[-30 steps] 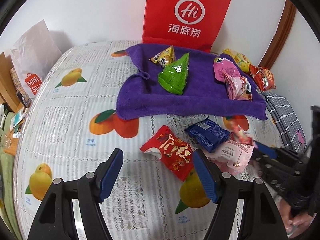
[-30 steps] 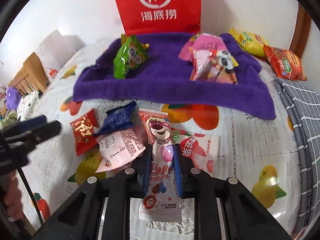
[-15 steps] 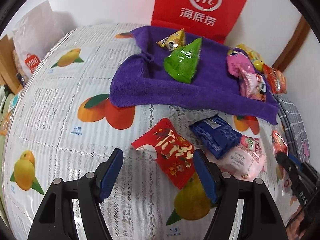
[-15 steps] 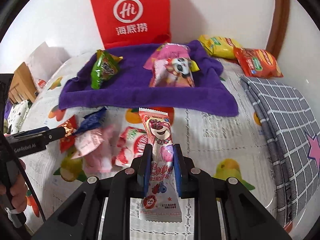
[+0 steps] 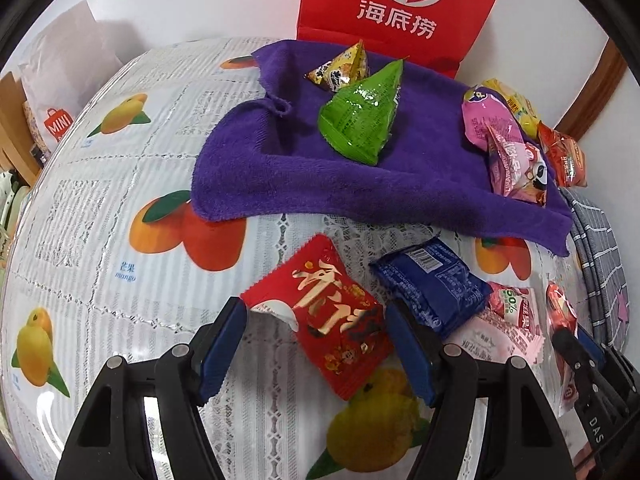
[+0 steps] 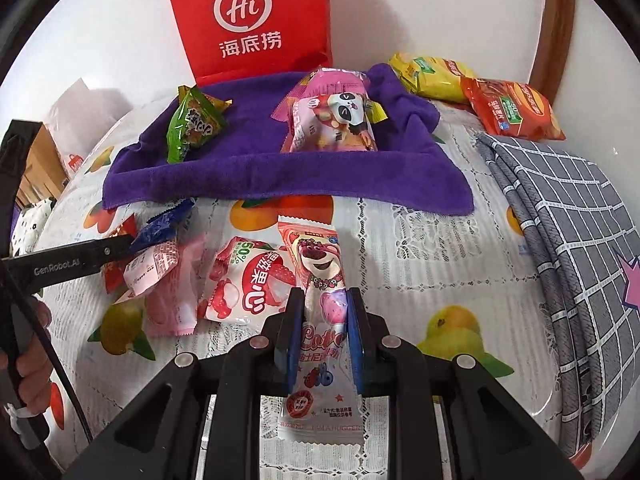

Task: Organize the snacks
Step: 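Grasp the red packet with the left tool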

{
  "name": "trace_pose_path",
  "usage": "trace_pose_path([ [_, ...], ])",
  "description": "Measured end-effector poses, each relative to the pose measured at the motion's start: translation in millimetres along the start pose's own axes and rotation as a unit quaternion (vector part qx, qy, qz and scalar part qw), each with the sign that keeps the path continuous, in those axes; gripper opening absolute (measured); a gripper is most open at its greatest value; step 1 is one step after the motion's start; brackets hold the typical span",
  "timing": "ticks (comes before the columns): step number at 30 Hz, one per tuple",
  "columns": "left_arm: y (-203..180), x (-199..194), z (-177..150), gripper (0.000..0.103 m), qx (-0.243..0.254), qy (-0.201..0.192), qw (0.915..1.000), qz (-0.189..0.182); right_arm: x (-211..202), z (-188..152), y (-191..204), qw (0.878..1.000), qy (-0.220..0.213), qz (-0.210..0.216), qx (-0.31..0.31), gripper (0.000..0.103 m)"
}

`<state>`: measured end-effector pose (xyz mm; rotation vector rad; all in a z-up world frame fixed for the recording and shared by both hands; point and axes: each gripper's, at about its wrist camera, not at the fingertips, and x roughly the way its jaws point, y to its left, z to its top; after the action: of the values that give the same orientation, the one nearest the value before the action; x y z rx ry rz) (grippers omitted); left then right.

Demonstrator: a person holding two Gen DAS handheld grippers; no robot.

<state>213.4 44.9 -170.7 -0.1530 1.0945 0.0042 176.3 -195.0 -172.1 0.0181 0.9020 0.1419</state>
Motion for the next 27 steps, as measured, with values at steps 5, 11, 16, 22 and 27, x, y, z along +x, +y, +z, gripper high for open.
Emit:
trace_pose_path([
  [5,-4.1,3.0,0.6,0.071,0.01,0.0,0.9999,0.01,-2.9,0.3,2.8,1.0,-0.004,0.0,-0.005,0.021],
  [11,0.2,-1.0,-6.7,0.071,0.018,0.005,0.9997,0.017,-7.2,-1.9,4.3,1.0,-0.004,0.003,-0.002,0.021],
  [16,13.3,-9.6,-18.2,0.07,0.018,0.004,0.9997,0.017,-9.2,-5.1,6.8,1.0,-0.002,0.008,0.003,0.021],
  [22,35.7,-15.3,-24.9,0.071,-0.005,0.001,0.9998,0.018,-9.9,-6.7,11.3,1.0,0.001,0.016,0.001,0.021],
  [27,37.1,-13.6,-24.2,0.07,-0.004,-0.006,0.9999,0.013,-9.0,-6.5,15.2,1.0,0.002,0.019,-0.005,0.021],
])
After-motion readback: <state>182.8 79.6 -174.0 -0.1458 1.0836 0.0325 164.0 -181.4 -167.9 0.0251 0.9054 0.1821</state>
